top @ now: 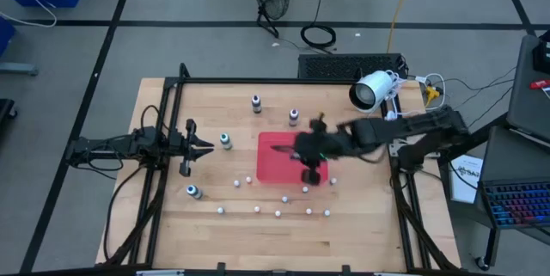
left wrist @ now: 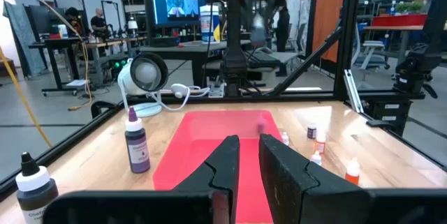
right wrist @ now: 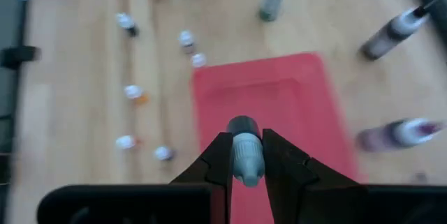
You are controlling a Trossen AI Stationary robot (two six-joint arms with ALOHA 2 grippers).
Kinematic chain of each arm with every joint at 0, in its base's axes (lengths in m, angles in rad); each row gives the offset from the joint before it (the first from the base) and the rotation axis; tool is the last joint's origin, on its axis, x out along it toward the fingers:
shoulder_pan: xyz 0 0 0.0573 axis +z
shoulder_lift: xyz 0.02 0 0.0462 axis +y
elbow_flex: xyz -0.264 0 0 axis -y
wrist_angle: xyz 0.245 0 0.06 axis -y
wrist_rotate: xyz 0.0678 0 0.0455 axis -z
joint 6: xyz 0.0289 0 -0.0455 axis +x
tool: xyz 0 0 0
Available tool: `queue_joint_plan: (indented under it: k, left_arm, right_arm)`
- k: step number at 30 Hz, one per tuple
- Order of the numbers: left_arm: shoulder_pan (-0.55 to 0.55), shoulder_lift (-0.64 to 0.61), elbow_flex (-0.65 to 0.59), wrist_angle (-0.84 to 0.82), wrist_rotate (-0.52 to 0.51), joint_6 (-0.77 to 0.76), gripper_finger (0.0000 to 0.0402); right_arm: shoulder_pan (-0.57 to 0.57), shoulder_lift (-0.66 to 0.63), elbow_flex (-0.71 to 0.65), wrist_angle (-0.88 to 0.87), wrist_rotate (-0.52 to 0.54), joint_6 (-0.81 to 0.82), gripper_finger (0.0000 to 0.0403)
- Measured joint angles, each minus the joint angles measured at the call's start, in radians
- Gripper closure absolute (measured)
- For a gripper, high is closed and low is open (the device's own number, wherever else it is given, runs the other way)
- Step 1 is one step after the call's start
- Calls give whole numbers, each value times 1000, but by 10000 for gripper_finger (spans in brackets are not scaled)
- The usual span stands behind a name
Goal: Pick & Place food coloring
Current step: Put the small black food coloring bottle into the red bin
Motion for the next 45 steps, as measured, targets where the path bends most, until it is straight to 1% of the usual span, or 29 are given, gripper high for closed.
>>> queue_joint_plan:
  k: [2, 4, 7, 10, 15, 20, 27, 40, 42, 45]
  left_arm:
    - [0, 0, 0, 1, 0, 0, 341]
    - [0, 0, 0, -1, 0, 0, 341]
    - [0, 0, 0, 1, 0, 0, 341]
    - [0, 0, 0, 2, 0, 0, 341]
    - [0, 0, 0, 1, 0, 0, 341]
    - [0, 0, 0, 0, 0, 0, 341]
    - [0, 0, 0, 1, 0, 0, 341]
    - [0, 0, 0, 1, 0, 0, 341]
    - [0, 0, 0, 0, 0, 0, 341]
    - [0, 0, 0, 1, 0, 0, 341]
  right_arm:
    - [-42, 77, 104, -68, -18, -64, 359]
    - [-78, 146, 169, -144, -39, -100, 359]
    - [-126, 216, 188, -218, -79, -138, 359]
    - [-165, 247, 125, -239, -116, -155, 359]
    - [-215, 239, -49, -138, -162, -163, 359]
    - [-258, 213, -204, -23, -162, -177, 359]
    - [-294, 212, -343, 92, -162, -177, 359]
    - [-300, 211, -435, 128, -161, -157, 358]
    - [-300, 211, -437, 129, -161, -139, 342]
    - [-300, 211, -437, 129, -160, -119, 306]
